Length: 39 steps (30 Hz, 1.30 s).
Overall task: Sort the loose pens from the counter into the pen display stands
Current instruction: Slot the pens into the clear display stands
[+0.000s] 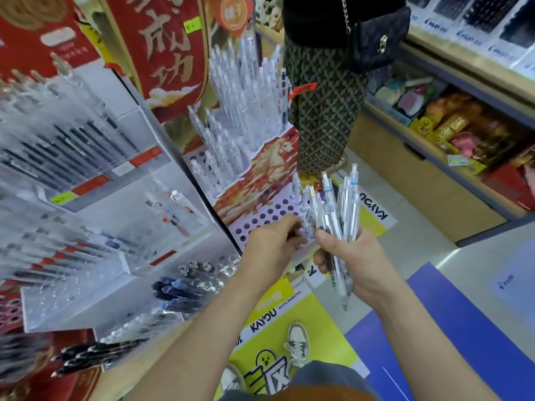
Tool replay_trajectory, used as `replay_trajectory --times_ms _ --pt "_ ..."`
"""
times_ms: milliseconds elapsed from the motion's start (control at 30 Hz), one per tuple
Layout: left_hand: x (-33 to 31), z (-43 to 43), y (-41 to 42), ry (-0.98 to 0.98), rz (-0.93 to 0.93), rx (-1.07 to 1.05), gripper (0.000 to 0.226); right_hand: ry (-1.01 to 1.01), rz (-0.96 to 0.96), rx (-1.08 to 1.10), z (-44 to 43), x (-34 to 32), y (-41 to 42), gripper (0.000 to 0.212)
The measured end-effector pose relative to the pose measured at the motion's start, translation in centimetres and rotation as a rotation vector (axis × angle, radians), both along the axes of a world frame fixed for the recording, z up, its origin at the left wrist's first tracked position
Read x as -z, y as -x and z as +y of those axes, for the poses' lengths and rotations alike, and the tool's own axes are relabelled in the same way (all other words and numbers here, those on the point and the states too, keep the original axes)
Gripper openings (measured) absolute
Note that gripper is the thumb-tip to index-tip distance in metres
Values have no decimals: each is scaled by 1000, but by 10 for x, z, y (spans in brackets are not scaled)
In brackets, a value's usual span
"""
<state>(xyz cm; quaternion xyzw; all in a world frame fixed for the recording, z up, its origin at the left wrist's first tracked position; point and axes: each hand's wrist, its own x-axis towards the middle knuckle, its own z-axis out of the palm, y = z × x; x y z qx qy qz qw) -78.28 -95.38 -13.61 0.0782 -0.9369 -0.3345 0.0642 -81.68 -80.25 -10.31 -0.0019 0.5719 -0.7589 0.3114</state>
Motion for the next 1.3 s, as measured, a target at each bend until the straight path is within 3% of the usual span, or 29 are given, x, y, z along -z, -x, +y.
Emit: replay_trajectory --times_ms 200,267,400,467,533,667,933,1133,1233,1300 --pt "-6 -6 -3 -176 -144 -93 22 50 -79 -16 -4 -2 -5 21" --pt "-21 -7 -7 -262 -105 -187 21 65 -96 -22 -4 -3 -5 21" --pt "-68 -5 -12 -899 11 -292 15 84 -100 -56 -7 -5 -6 26" --pt "-76 -5 -10 -980 -58 -240 22 88 -92 -80 -9 -6 -6 28" --pt "-77 -5 -7 -996 -89 -239 26 94 -101 -97 -11 -9 -7 26" --pt "-76 -10 -7 -1014 38 -409 28 73 -117 -136 -12 -12 -9 23" --pt "-90 -27 -36 -1021 108 -404 18 83 -63 -244 -26 -18 -11 17" --pt "-128 -79 -96 -817 477 -575 16 31 -42 -405 -82 -34 -29 21" --pt "-147 -133 -136 -621 667 -729 11 39 7 -485 -112 -39 -43 28" --pt "-149 -165 -159 -464 697 -808 12 45 36 -513 -129 -42 -54 30"
